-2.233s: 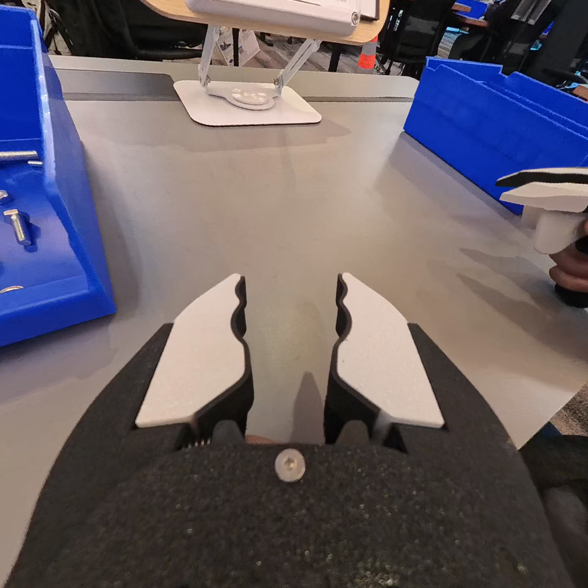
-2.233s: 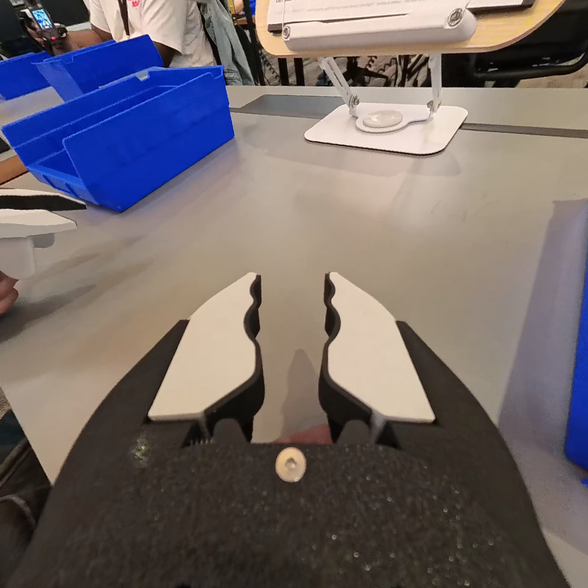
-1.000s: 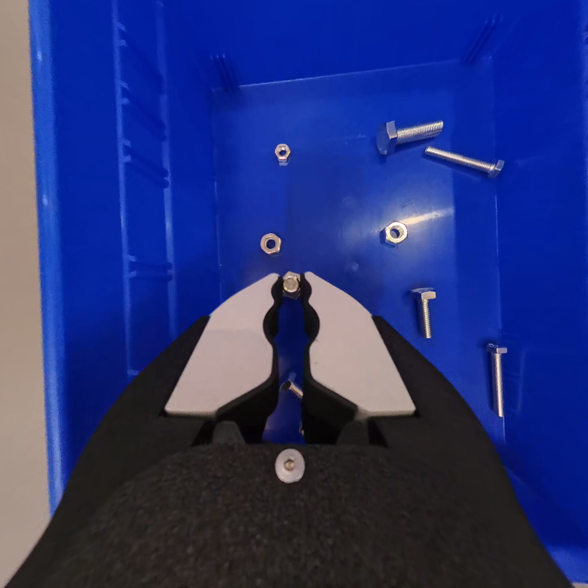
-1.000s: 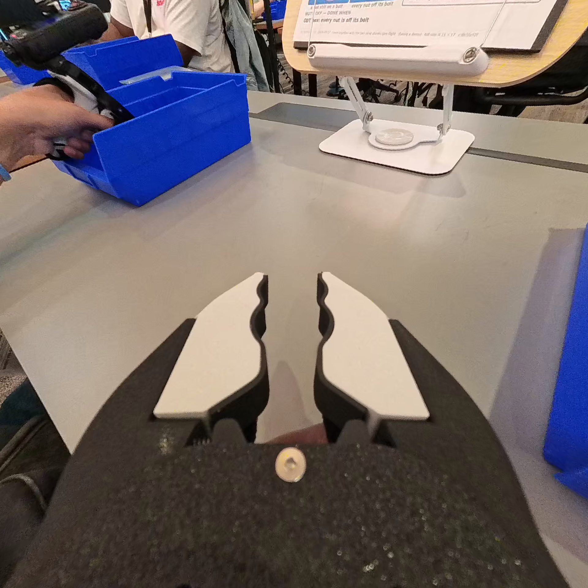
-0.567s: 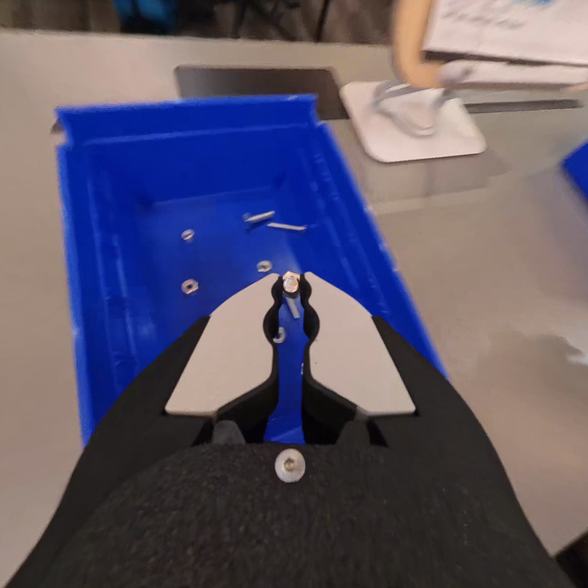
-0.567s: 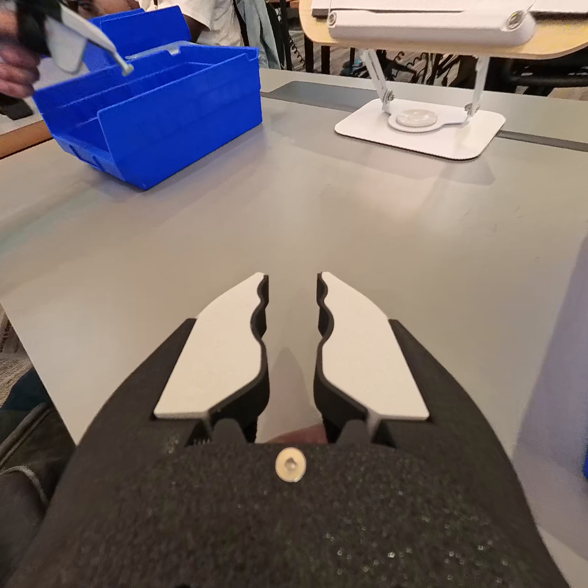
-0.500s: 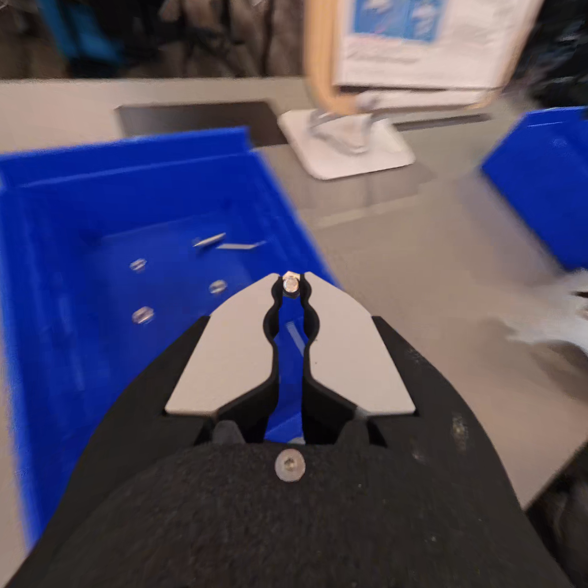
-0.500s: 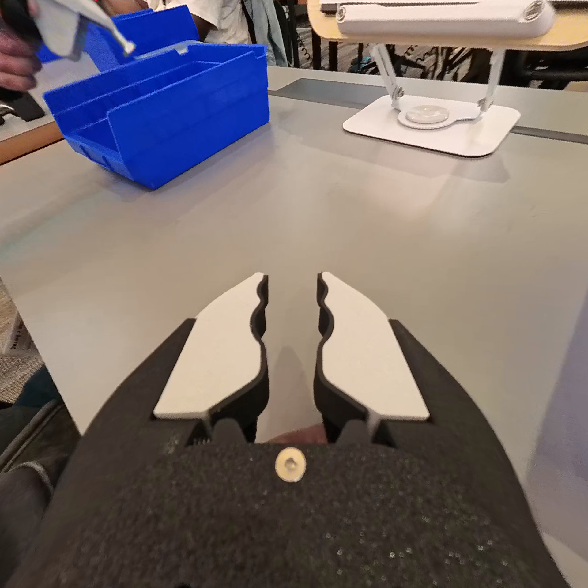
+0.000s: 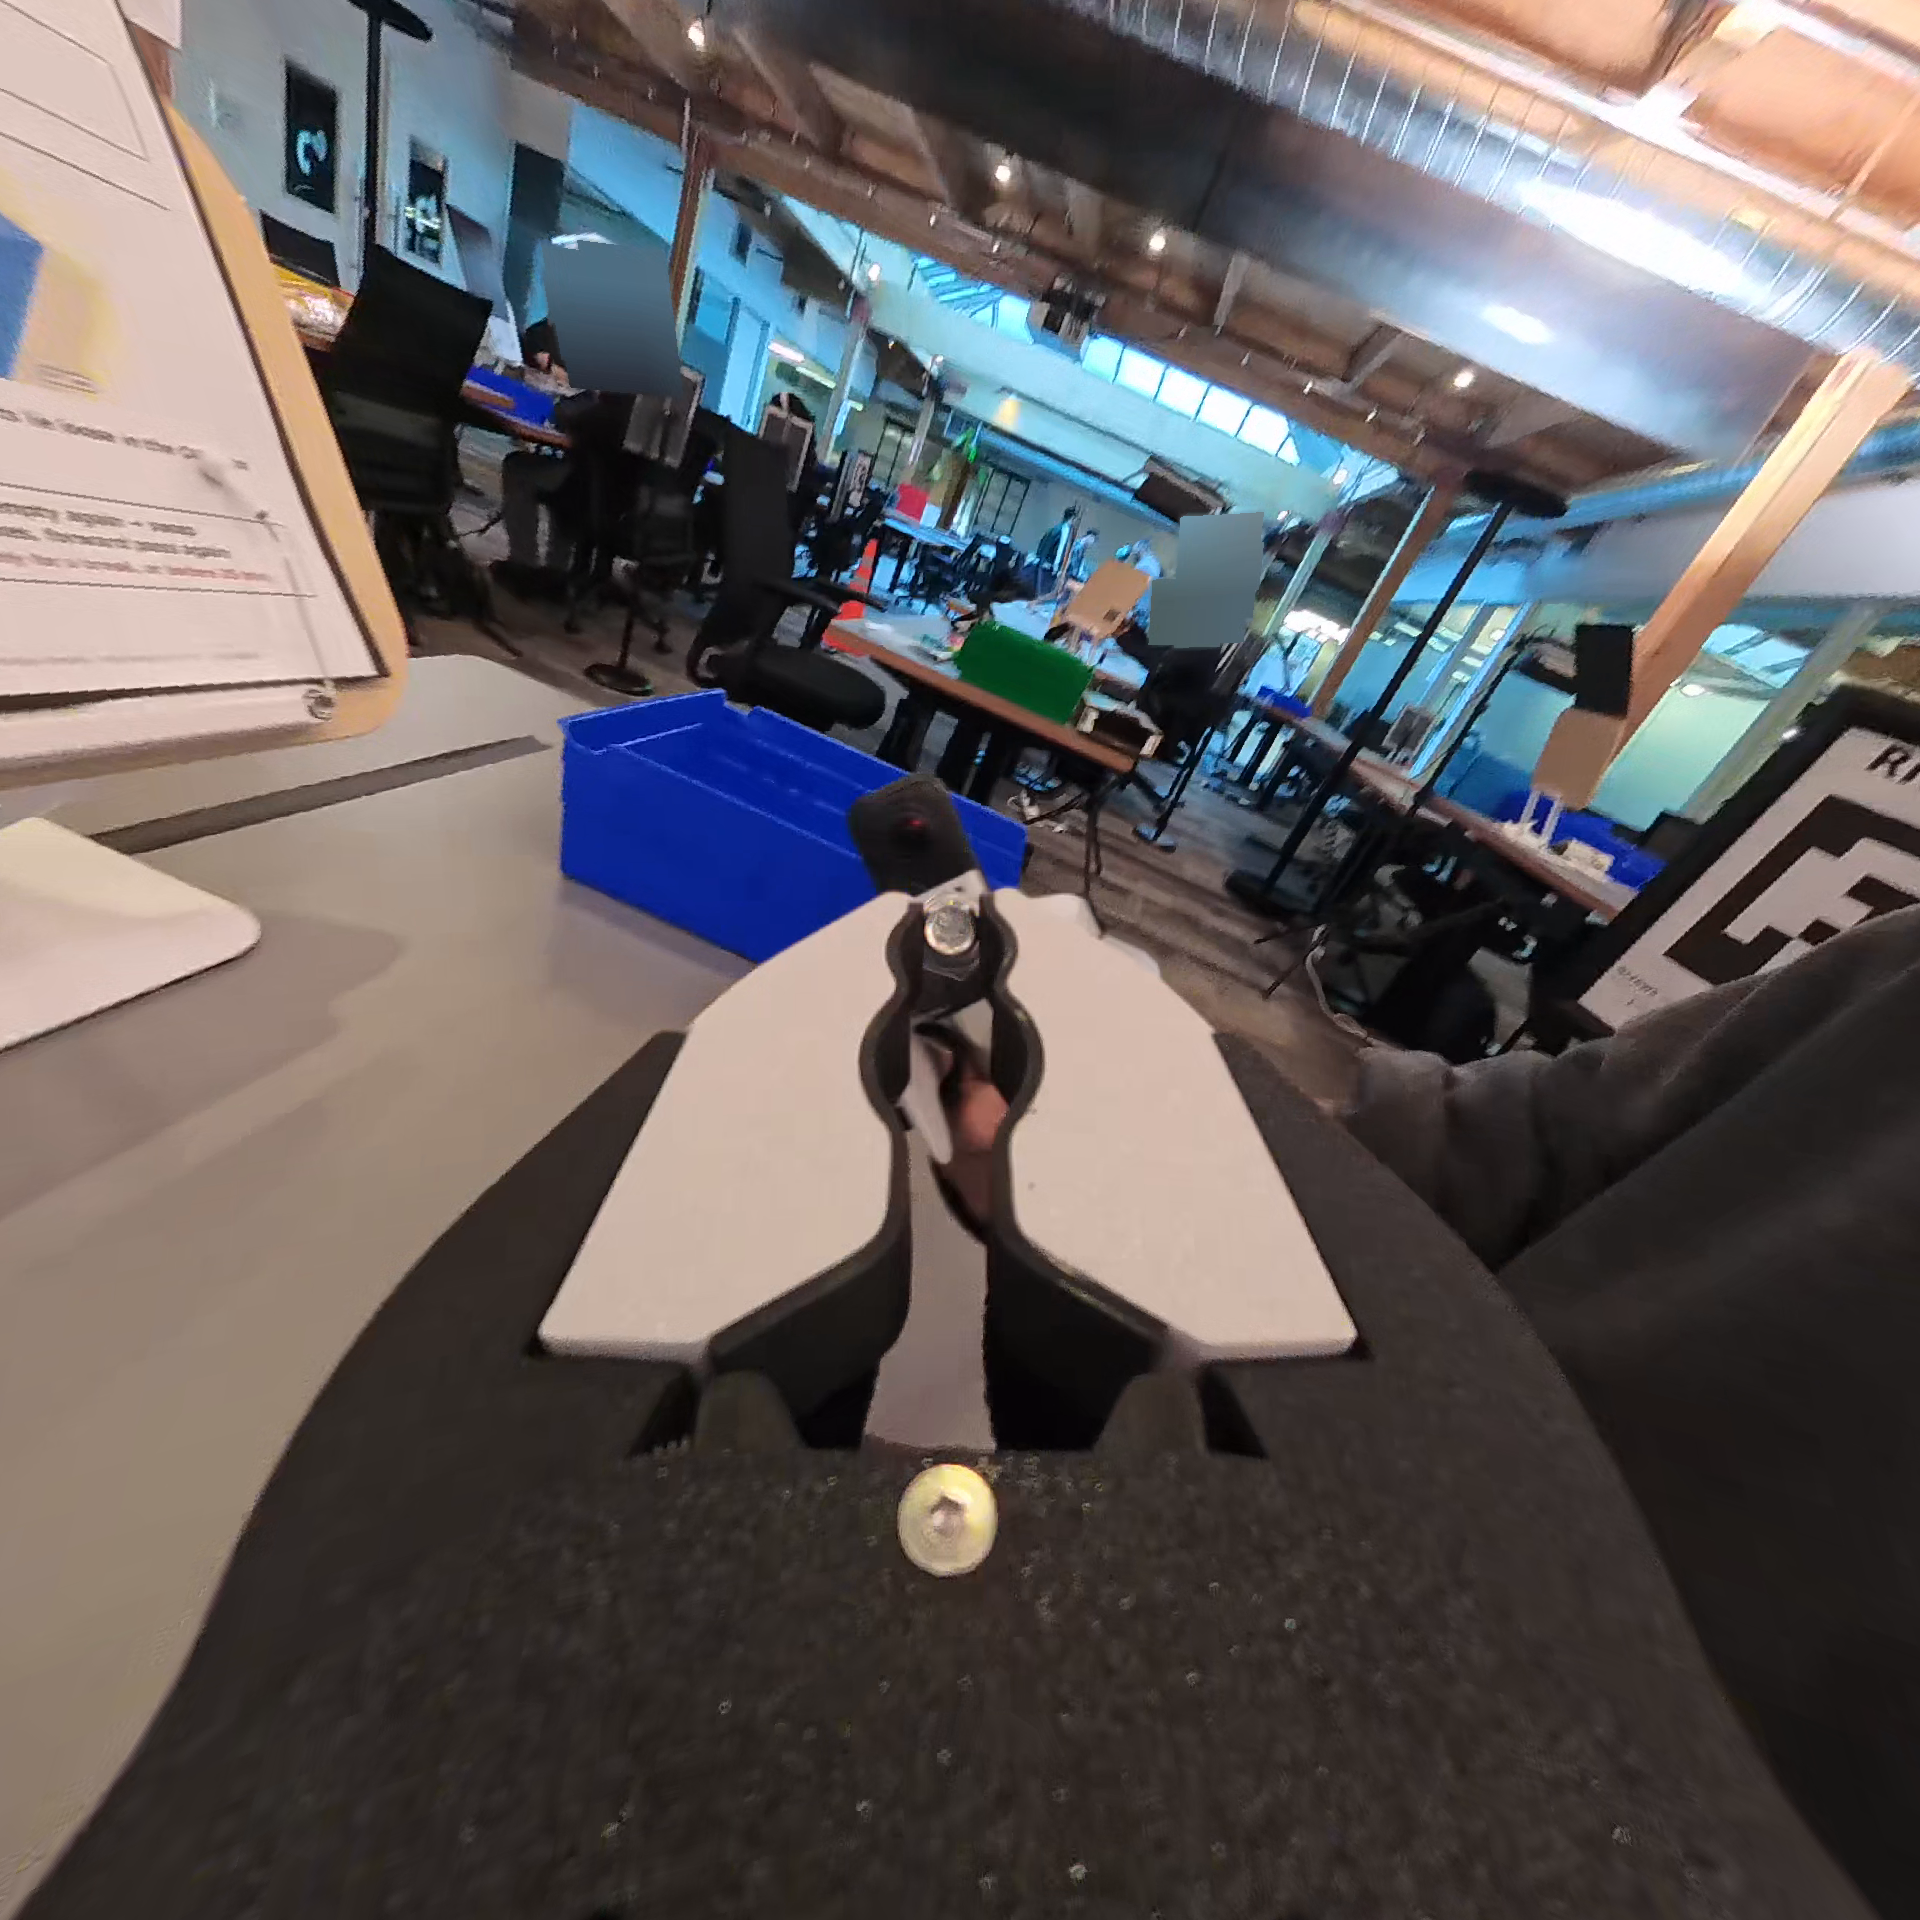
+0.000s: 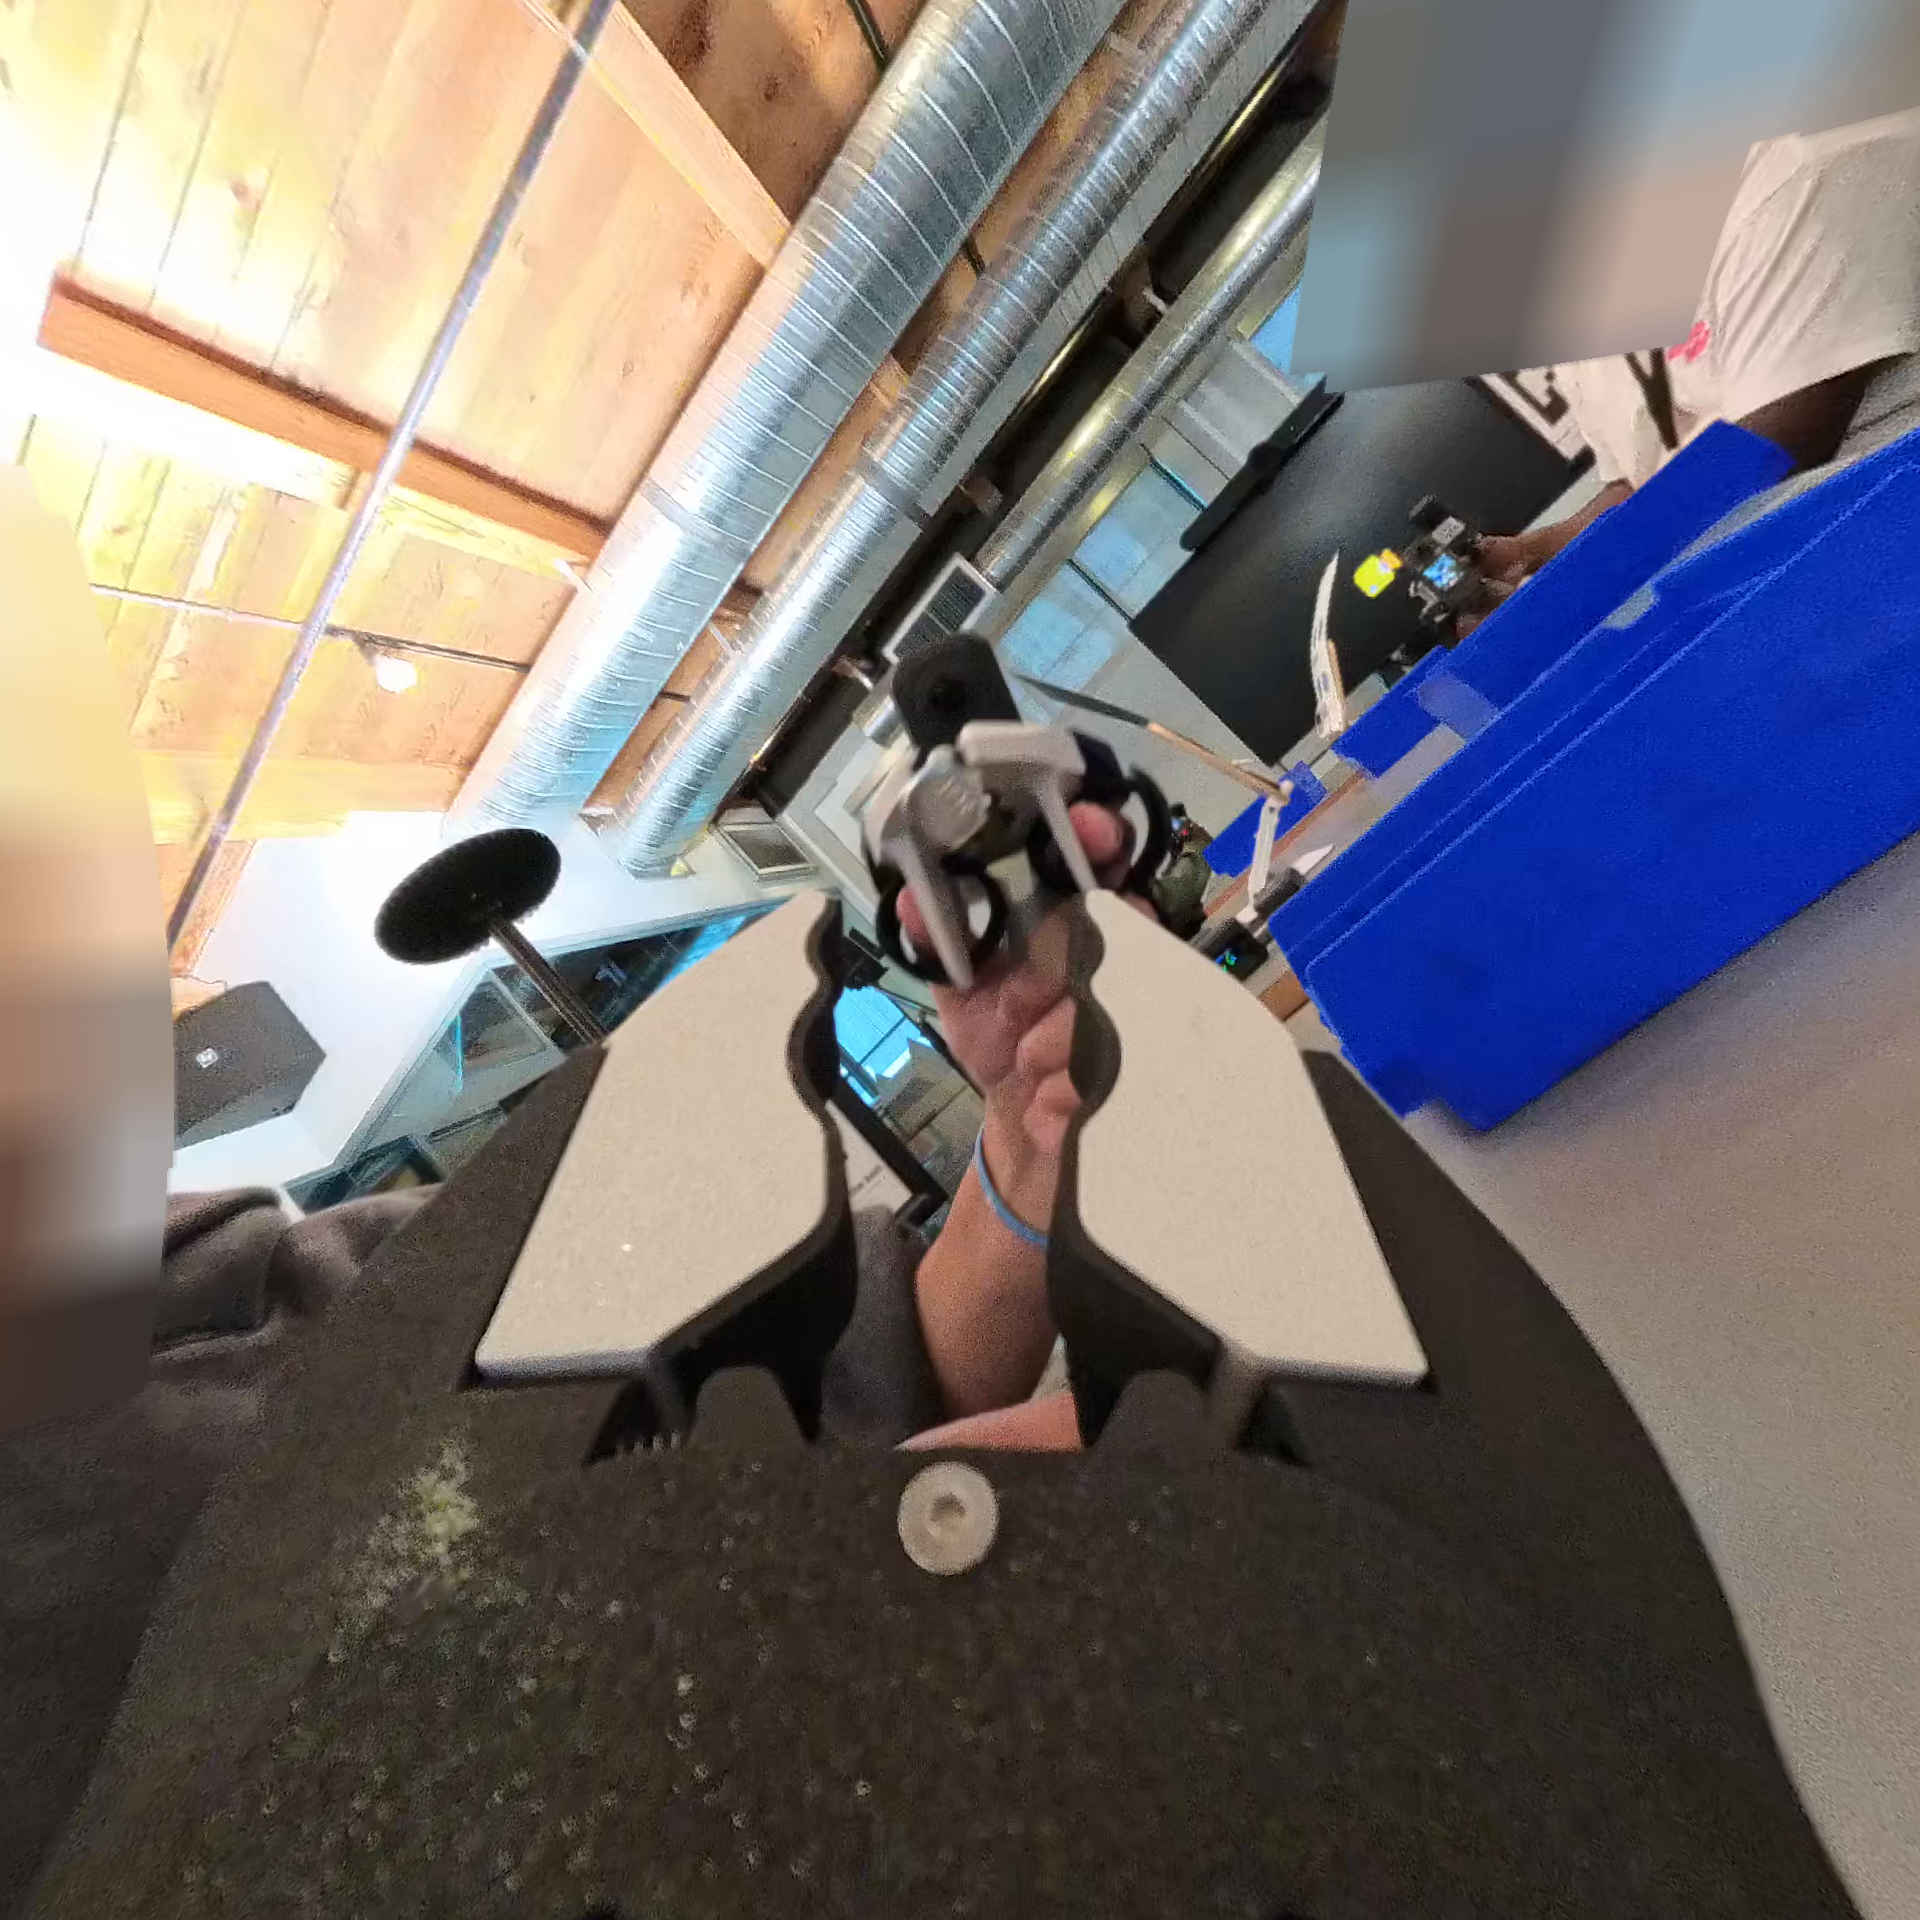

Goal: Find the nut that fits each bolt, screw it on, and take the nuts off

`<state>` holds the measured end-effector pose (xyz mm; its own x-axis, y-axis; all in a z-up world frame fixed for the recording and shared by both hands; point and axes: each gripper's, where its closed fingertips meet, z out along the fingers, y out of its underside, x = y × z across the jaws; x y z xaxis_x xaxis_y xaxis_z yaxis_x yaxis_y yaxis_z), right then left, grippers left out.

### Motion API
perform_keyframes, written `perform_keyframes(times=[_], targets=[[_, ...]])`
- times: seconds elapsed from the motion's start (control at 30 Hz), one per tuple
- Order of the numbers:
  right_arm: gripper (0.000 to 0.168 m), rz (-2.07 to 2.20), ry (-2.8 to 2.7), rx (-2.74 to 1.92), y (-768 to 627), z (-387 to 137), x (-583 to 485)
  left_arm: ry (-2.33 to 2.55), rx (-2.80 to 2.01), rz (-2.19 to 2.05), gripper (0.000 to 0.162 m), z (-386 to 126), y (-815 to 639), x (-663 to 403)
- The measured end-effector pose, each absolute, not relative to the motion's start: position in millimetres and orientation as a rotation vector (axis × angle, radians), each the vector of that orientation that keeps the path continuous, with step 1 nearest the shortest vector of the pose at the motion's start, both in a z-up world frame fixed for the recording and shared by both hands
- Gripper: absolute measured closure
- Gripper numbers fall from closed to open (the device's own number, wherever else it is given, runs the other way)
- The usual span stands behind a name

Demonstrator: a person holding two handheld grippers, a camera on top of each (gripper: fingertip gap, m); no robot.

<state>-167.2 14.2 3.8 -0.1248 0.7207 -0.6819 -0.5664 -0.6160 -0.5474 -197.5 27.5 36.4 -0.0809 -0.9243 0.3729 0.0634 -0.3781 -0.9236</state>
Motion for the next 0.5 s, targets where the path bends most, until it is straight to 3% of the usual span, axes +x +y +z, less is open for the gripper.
perform_keyframes(times=[0.5], targets=[[0.131,1.804,-0.262,-1.293,19,-2,-185,1.018,-1.454,-1.578,0.153,8,26,-184]])
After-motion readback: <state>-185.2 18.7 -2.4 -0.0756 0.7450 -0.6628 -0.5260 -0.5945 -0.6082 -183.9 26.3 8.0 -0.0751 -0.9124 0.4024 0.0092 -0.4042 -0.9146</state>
